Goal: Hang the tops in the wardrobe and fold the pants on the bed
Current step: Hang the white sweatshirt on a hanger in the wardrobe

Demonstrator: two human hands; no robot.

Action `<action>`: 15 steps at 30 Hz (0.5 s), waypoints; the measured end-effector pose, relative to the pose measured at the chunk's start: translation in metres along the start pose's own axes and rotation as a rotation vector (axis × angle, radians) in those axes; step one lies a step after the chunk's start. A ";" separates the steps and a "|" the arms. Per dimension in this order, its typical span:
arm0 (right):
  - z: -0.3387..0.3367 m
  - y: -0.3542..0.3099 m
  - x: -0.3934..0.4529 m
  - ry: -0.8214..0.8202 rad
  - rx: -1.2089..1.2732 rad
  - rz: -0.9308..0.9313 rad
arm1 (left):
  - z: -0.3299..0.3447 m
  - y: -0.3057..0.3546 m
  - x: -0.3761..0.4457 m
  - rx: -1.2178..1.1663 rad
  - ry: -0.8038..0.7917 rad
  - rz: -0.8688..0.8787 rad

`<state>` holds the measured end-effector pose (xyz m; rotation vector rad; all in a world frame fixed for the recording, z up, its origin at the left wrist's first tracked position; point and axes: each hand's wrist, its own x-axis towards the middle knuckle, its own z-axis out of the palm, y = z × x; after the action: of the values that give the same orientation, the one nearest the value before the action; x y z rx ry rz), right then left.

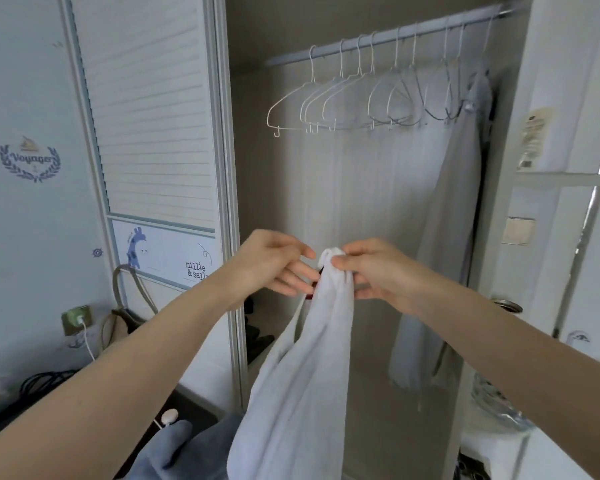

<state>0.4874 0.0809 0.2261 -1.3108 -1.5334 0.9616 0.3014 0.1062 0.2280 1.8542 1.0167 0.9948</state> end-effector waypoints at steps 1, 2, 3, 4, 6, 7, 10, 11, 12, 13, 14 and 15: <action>0.001 0.000 0.002 -0.009 0.019 -0.013 | -0.007 -0.006 0.003 0.058 0.044 0.007; 0.003 -0.002 0.002 -0.028 0.041 -0.027 | -0.010 -0.013 0.005 0.121 0.031 -0.003; 0.005 -0.003 0.003 -0.046 0.061 -0.045 | -0.011 -0.019 0.006 0.205 -0.014 -0.014; 0.007 -0.006 0.004 -0.060 0.081 -0.072 | -0.007 -0.026 0.008 0.282 -0.063 -0.017; 0.008 -0.013 0.006 -0.041 0.112 -0.133 | 0.007 -0.035 0.011 0.304 -0.116 -0.027; 0.006 -0.018 0.007 -0.008 0.116 -0.156 | 0.015 -0.036 0.011 0.272 -0.132 -0.018; -0.007 -0.029 0.012 0.118 0.080 -0.206 | 0.036 -0.034 0.014 0.149 -0.160 0.046; -0.011 -0.032 0.013 0.146 0.050 -0.228 | 0.041 -0.036 0.018 0.162 -0.117 0.079; -0.016 -0.034 0.014 0.170 0.007 -0.257 | 0.047 -0.035 0.025 0.221 -0.059 0.113; -0.021 -0.037 0.014 0.192 -0.043 -0.287 | 0.050 -0.036 0.031 0.300 -0.020 0.128; -0.025 -0.039 0.014 0.213 -0.084 -0.309 | 0.053 -0.036 0.037 0.364 -0.009 0.125; -0.034 -0.040 0.014 0.240 -0.108 -0.310 | 0.055 -0.036 0.044 0.382 -0.029 0.103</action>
<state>0.5062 0.0898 0.2764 -1.1703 -1.5584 0.5130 0.3568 0.1447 0.1859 2.2447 1.1654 0.8737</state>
